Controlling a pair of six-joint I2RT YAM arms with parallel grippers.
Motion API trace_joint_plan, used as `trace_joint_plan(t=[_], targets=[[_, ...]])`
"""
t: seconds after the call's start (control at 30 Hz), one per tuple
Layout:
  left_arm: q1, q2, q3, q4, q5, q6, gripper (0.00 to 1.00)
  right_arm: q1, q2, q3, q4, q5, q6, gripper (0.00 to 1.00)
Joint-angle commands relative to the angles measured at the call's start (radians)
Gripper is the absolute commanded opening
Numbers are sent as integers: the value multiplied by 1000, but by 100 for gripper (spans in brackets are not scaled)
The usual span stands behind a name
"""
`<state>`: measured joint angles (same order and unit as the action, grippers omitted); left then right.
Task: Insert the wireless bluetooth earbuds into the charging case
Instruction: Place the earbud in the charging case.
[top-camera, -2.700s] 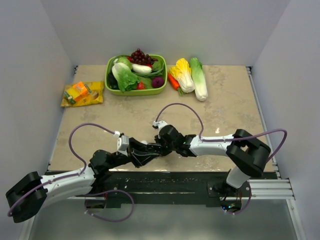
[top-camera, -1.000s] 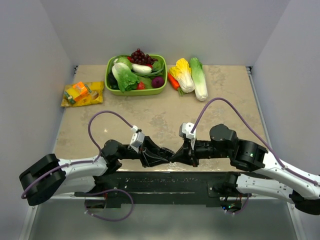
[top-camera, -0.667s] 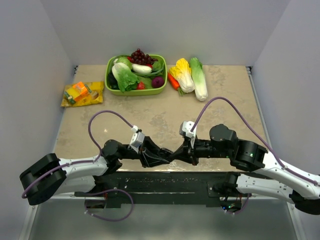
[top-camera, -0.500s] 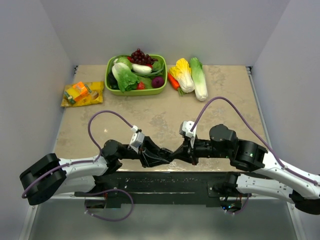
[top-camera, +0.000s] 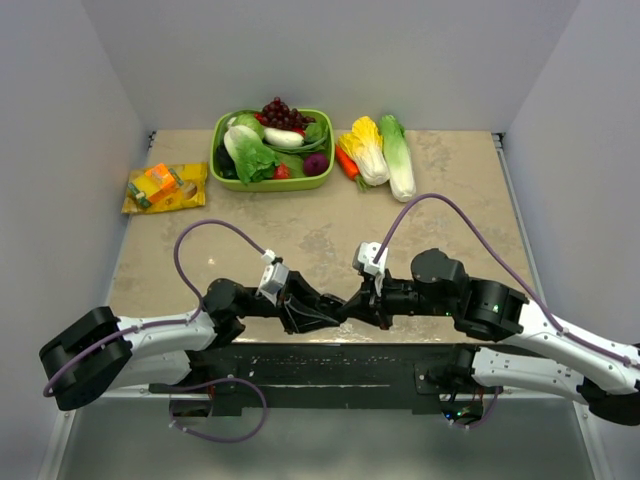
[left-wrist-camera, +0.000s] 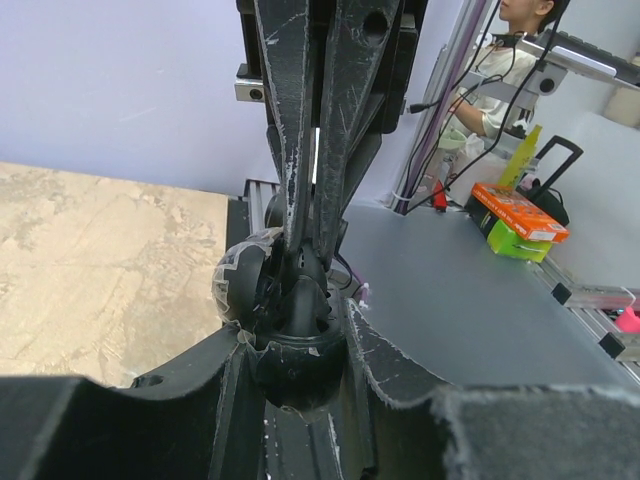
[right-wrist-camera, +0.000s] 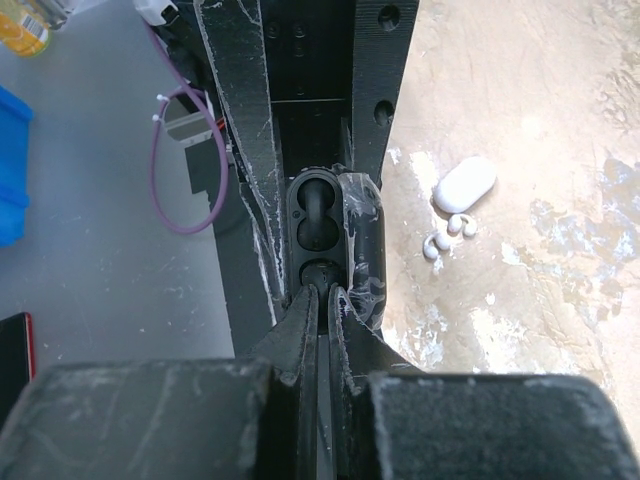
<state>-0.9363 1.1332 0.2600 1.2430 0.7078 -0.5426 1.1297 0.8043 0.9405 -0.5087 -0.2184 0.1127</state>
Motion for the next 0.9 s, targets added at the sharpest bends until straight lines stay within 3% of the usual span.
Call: trace_joint_plan(t=[0.0, 0.53, 0.67, 0.87], targets=[[-1, -6, 42, 101, 15, -26, 0, 12, -4, -6, 13, 42, 5, 0], [-1, -10, 68, 107, 19, -30, 0, 27, 16, -9, 21, 92, 38, 1], [-1, -12, 64, 99, 19, -25, 0, 25, -8, -5, 29, 120, 61, 19], [-1, -9, 53, 95, 9, -23, 0, 25, -48, 26, 30, 155, 91, 37]])
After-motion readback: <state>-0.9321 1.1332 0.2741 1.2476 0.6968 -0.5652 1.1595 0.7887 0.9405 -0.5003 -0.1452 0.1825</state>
